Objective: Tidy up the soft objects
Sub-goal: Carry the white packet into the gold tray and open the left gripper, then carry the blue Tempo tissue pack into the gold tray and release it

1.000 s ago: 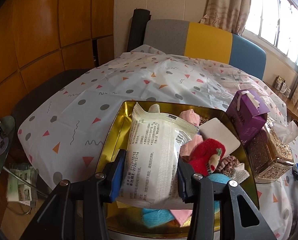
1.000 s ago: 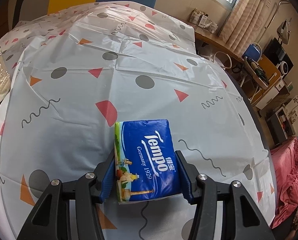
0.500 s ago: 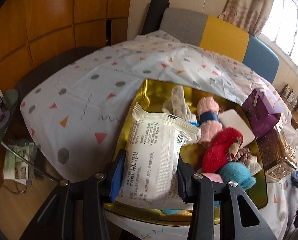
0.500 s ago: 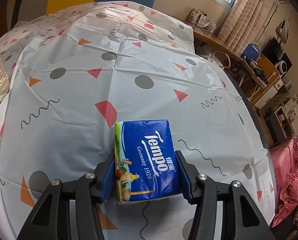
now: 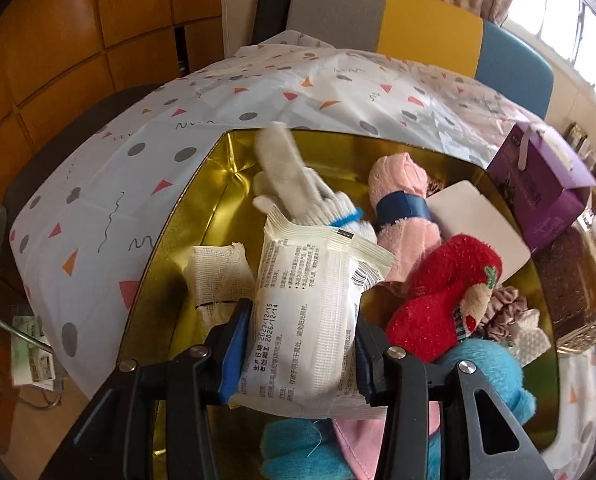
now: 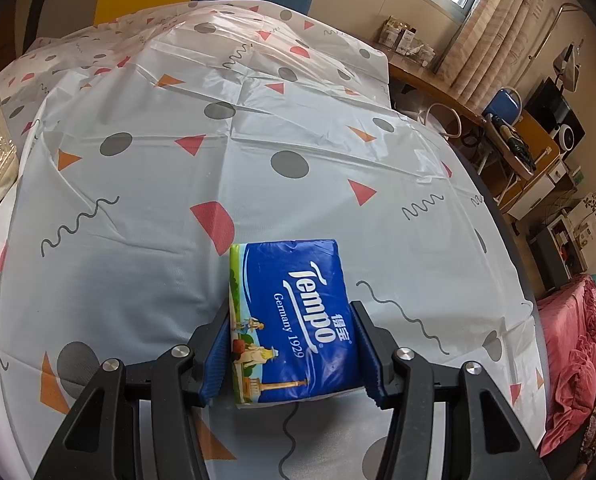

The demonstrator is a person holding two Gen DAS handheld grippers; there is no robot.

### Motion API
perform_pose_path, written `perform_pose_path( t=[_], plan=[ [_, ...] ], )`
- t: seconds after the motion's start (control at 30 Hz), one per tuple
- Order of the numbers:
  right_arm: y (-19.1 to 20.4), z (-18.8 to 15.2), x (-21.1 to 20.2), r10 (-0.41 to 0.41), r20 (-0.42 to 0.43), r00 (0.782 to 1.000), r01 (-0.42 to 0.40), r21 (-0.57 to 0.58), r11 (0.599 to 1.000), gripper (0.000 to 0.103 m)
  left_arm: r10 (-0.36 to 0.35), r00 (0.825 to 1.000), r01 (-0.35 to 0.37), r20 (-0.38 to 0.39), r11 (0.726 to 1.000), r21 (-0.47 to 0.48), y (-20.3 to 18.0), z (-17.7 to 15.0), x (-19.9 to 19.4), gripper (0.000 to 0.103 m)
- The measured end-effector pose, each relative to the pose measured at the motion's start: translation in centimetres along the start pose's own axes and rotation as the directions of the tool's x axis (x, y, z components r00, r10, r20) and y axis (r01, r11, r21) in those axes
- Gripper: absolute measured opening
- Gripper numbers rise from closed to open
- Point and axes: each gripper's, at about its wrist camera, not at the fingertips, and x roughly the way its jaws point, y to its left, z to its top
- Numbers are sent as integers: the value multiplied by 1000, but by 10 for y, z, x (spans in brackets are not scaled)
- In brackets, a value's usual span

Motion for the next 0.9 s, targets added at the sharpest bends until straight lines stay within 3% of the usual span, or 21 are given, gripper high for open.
perform_pose_path(
  t=[0.07,0.2,0.63,0.9],
  plan=[
    [0,0,0,1,-2,1000,-1,1,1000,55,18,1000,-18,21,999,31,-5,-3,-3,48],
    [0,0,0,1,-2,1000,-1,2,1000,55,30,998,-32,56,999,40,-6,-7,-12,60],
    [-2,2,2,8,-13,1000,-7,15,1000,55,2,979,-9,204,999,32,0,-7,-71,65],
    [-9,6,6,39,-62,997,-33,107,994,54,-24,968,12,250,999,48,-1,-9,-94,67]
  ],
)
